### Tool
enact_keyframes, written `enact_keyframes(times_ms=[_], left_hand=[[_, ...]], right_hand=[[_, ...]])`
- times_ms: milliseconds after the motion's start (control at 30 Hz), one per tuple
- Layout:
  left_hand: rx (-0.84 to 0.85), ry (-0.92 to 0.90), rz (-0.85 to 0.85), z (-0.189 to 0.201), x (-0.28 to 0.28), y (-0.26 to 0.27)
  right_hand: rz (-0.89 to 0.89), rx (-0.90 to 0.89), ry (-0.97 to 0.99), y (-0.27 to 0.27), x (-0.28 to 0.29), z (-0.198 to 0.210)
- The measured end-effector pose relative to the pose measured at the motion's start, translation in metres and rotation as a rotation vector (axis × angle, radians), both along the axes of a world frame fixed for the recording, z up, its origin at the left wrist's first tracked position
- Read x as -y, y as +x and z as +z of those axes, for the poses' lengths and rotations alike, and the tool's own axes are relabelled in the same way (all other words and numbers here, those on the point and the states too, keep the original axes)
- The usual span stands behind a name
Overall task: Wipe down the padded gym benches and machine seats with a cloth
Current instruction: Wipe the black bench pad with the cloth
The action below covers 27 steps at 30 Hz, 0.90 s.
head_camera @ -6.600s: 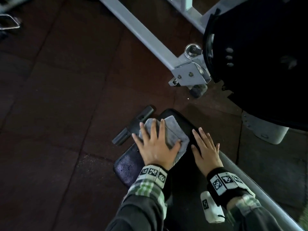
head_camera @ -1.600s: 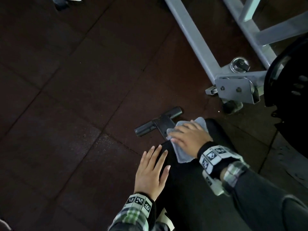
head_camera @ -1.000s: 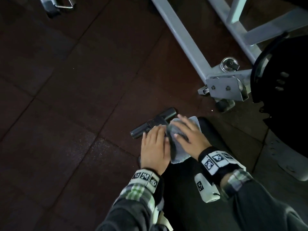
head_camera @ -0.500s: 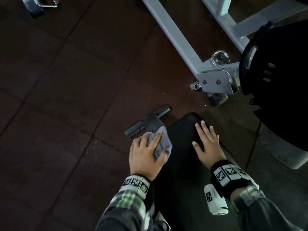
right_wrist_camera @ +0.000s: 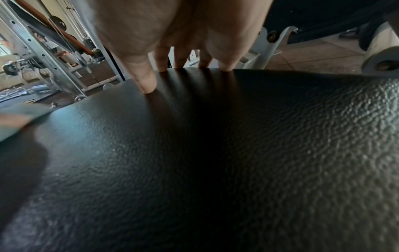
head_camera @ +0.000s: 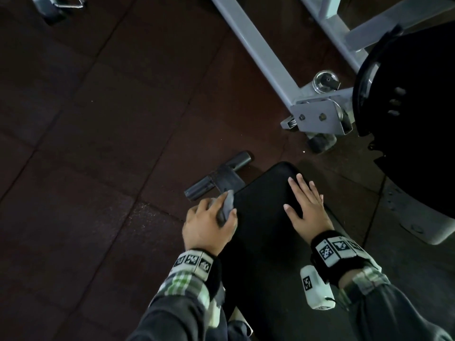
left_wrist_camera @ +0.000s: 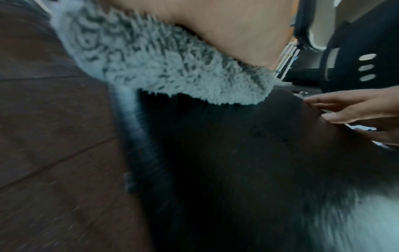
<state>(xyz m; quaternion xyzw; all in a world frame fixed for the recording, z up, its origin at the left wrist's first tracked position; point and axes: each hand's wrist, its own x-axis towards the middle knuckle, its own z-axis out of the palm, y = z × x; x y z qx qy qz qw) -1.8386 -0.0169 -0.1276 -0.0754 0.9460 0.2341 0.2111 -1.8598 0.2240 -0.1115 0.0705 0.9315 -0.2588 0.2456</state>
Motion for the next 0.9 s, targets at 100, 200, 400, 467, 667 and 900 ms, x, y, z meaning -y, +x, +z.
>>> enact_keyframes(times_ms=[100, 200, 400, 467, 667, 900], left_hand=[[-0.100, 0.052, 0.143, -0.003, 0.011, 0.033], [-0.126, 0.092, 0.224, -0.004, 0.005, 0.035], [-0.003, 0.230, 0.337, -0.007, 0.018, 0.007], [-0.043, 0.252, 0.372, -0.007, 0.017, 0.013], [-0.093, 0.376, 0.814, 0.001, -0.021, 0.080], [-0.066, 0.542, 0.913, 0.013, -0.081, 0.158]], right_hand=[[-0.002, -0.007, 0.008, 0.000, 0.000, 0.000], [-0.006, -0.009, 0.016, 0.001, 0.002, -0.001], [-0.004, -0.010, 0.041, 0.002, 0.002, -0.004], [-0.003, -0.018, 0.052, 0.003, 0.003, -0.005], [-0.028, -0.057, 0.025, 0.009, 0.001, -0.005], [0.029, -0.101, 0.028, 0.051, 0.005, -0.007]])
